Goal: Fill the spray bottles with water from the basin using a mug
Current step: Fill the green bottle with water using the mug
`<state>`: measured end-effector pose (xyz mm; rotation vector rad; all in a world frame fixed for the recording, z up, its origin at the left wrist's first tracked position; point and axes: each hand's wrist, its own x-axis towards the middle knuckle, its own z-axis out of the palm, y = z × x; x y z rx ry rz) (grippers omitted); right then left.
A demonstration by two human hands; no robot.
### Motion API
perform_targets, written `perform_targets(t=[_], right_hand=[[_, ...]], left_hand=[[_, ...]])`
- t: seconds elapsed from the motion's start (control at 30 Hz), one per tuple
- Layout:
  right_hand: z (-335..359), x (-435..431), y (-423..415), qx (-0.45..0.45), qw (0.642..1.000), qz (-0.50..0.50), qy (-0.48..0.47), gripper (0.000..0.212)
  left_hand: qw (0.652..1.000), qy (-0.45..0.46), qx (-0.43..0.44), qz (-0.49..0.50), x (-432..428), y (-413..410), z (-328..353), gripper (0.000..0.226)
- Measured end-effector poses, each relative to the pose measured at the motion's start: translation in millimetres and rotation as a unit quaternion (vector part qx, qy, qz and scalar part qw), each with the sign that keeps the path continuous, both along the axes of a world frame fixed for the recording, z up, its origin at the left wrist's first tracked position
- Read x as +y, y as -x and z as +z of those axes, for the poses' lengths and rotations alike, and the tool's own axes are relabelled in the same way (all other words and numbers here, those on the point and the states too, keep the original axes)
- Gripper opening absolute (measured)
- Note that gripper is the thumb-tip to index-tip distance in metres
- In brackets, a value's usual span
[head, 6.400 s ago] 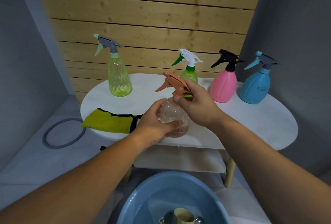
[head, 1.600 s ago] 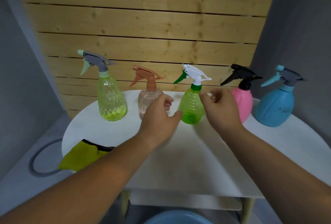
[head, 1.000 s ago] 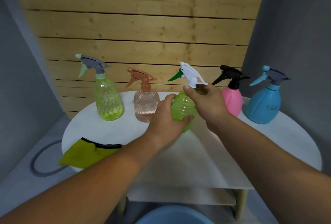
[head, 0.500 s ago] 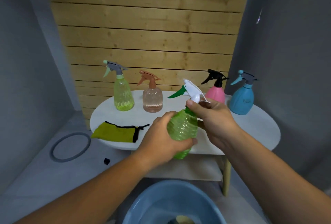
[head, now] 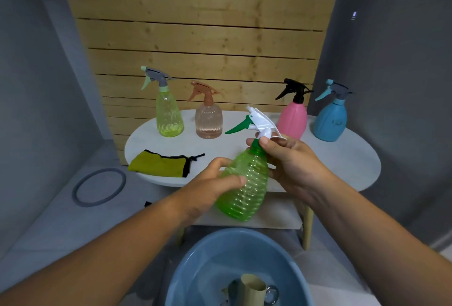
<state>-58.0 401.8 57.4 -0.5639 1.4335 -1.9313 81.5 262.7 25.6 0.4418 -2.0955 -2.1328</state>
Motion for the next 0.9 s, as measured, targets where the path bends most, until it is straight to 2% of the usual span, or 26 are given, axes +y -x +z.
perform_targets(t=[0.17,0.33,0.47,0.53,0.63,0.67,0.83,0.9], right_hand=[[-12,-4,1,0.008,1.000,0.002,-0.014,0.030],[-17,-6,2,0.002,1.000,-0.004,-0.021,0.029],[-21,-9,3,0.004,1.000,-0.007,-0.030,0.028],[-22,-9,4,0.002,0.999,-0.012,-0.032,0.028],[-23,-8,7,-0.017,0.999,-0.016,-0.031,0.027],[-23,-9,6,-0.020,0.999,-0.015,-0.032,0.027],[-25,-11,1,-0.022,0.999,-0.017,-0.039,0.027],[-25,-12,1,-0.020,0.999,-0.017,-0.043,0.027]], left_hand=[[0.997,0.073,-0.003,0.001,5,12,-5,0.076],[1.000,0.003,-0.008,-0.019,-5,14,-9,0.075],[0.992,0.120,-0.045,-0.007,-1,17,-14,0.094],[0.992,0.113,-0.046,0.014,-1,19,-17,0.090],[0.999,-0.005,-0.031,0.009,-7,19,-18,0.076],[0.999,-0.020,-0.029,0.000,-8,18,-18,0.072],[0.997,0.078,-0.025,-0.009,-3,15,-17,0.078],[0.997,0.073,-0.019,-0.008,-5,15,-17,0.070]])
